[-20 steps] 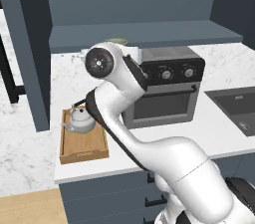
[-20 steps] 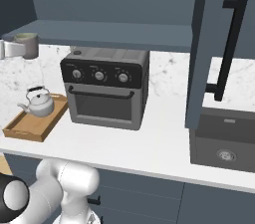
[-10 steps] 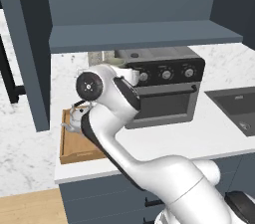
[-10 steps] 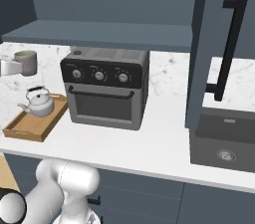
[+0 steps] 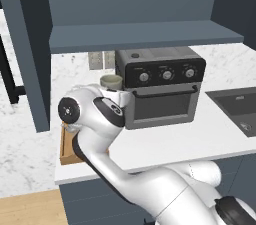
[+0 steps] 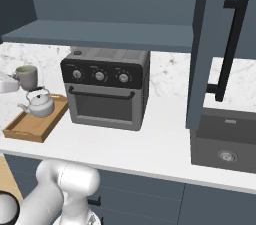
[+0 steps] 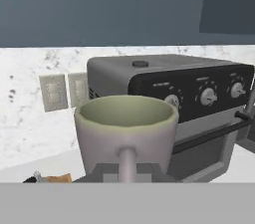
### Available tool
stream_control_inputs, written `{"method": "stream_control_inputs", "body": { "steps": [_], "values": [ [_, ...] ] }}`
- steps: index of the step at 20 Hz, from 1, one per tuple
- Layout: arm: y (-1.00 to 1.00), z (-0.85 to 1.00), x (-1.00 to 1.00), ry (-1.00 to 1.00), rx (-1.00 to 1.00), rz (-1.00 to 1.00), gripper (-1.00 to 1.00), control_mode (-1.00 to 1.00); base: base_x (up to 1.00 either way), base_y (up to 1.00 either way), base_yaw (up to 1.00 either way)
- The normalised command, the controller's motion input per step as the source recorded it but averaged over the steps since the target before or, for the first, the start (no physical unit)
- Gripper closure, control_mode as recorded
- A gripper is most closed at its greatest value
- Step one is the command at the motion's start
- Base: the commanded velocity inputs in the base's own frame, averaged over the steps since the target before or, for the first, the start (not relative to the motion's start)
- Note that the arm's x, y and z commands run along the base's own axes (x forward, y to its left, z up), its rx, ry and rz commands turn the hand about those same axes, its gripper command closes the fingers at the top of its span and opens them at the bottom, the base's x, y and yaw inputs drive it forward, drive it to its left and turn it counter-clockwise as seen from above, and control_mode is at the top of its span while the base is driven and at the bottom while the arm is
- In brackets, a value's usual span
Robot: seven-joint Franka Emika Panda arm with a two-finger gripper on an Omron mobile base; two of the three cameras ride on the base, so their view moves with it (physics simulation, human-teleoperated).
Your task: Pick the kettle from the counter and place it on the tray. Then pick the mug from the cabinet and place it on the tray. Then close the cabinet doors.
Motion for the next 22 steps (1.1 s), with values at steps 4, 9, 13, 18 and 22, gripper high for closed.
{"method": "stream_control_inputs", "body": {
  "steps": [4, 9, 13, 18, 22],
  "values": [
    [0.12, -0.31, 0.00, 0.00, 0.04, -0.14, 1.00, -1.00, 0.00, 0.00, 0.00],
    [0.12, -0.29, 0.00, 0.00, 0.04, -0.14, 1.00, -1.00, 0.00, 0.00, 0.00],
    [0.14, -0.32, 0.00, 0.00, 0.01, -0.12, 1.00, -1.00, 0.00, 0.00, 0.00],
    [0.15, -0.38, 0.00, 0.00, 0.00, -0.10, 1.00, -1.00, 0.00, 0.00, 0.00],
    [0.18, -0.39, 0.00, 0.00, 0.00, -0.10, 1.00, -1.00, 0.00, 0.00, 0.00]
  ]
}}
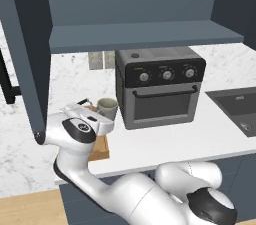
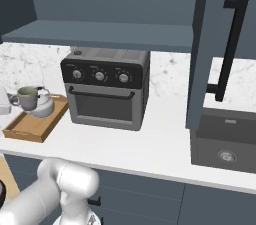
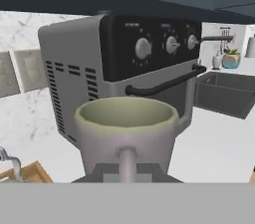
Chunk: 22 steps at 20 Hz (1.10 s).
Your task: Pick the kettle from the counter and place it on the tray. Then pick the mug from the cabinet and place it on the tray. Then close the cabinet doors.
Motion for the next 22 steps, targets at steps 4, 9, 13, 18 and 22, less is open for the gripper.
{"method": "stream_control_inputs", "body": {
  "steps": [4, 9, 13, 18, 22],
  "values": [
    [0.17, -0.40, 0.00, 0.00, 0.00, -0.10, 1.00, -1.00, 0.00, 0.00, 0.00],
    [0.12, -0.39, 0.06, 0.00, 0.00, -0.08, 1.00, -1.00, 0.00, 0.00, 0.00],
    [0.11, -0.39, 0.20, 0.00, 0.00, -0.04, 1.00, -1.00, 0.00, 0.00, 0.00],
    [0.16, -0.40, 0.28, 0.00, 0.00, -0.02, 1.00, -1.00, 0.00, 0.00, 0.00],
    [0.19, -0.40, 0.23, 0.00, 0.00, -0.01, 1.00, -1.00, 0.00, 0.00, 0.00]
  ]
}}
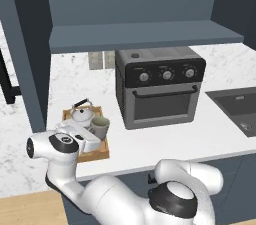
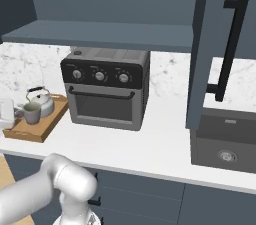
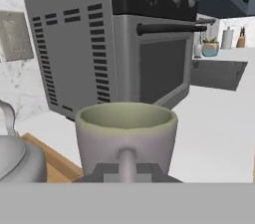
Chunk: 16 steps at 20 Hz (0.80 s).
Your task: Pick the kettle from the counter and place it on the tray. Then pick the mug from the cabinet and place it on the tray. Then close the cabinet doors.
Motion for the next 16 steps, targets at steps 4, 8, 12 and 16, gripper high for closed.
{"method": "stream_control_inputs", "body": {
  "steps": [4, 8, 12, 16],
  "values": [
    [0.18, -0.37, 0.17, 0.00, 0.00, -0.01, 1.00, -1.00, 0.00, 0.00, 0.00],
    [0.15, -0.34, 0.17, 0.00, 0.00, 0.00, 1.00, -1.00, 0.00, 0.00, 0.00],
    [0.15, -0.31, 0.22, 0.00, 0.00, 0.00, 1.00, -1.00, 0.00, 0.00, 0.00],
    [0.17, -0.30, 0.27, 0.00, 0.00, 0.00, 1.00, -1.00, 0.00, 0.00, 0.00]
  ]
}}
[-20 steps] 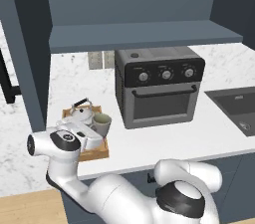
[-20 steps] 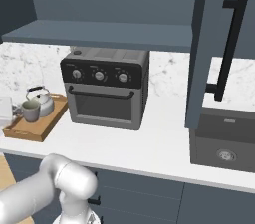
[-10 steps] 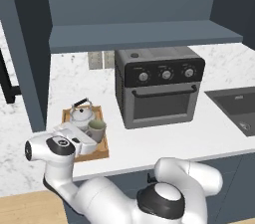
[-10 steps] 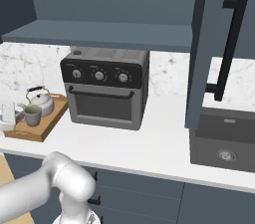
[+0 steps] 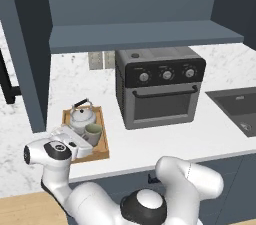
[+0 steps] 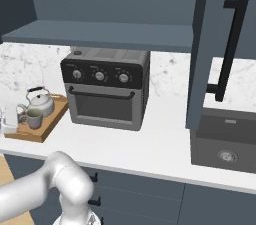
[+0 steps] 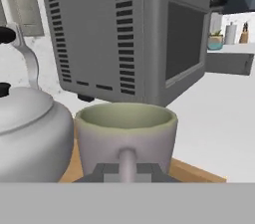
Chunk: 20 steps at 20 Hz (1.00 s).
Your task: Pick the kettle from the counter and place it on the tray. Then pick the mug from the cabinet and place it on the tray. Then close the cabinet doors.
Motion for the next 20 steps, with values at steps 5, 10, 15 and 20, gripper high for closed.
{"method": "stream_control_inputs", "body": {
  "steps": [5, 10, 15, 20],
  "values": [
    [0.14, -0.28, 0.29, 0.00, 0.00, 0.00, 1.00, -1.00, 0.00, 0.00, 0.00],
    [0.12, -0.27, 0.24, 0.00, 0.00, 0.00, 1.00, -1.00, 0.00, 0.00, 0.00],
    [0.14, -0.22, 0.21, 0.00, 0.00, 0.00, 1.00, -1.00, 0.00, 0.00, 0.00],
    [0.12, -0.22, 0.06, 0.02, 0.00, 0.00, 1.00, -1.00, 0.00, 0.00, 0.00]
  ]
}}
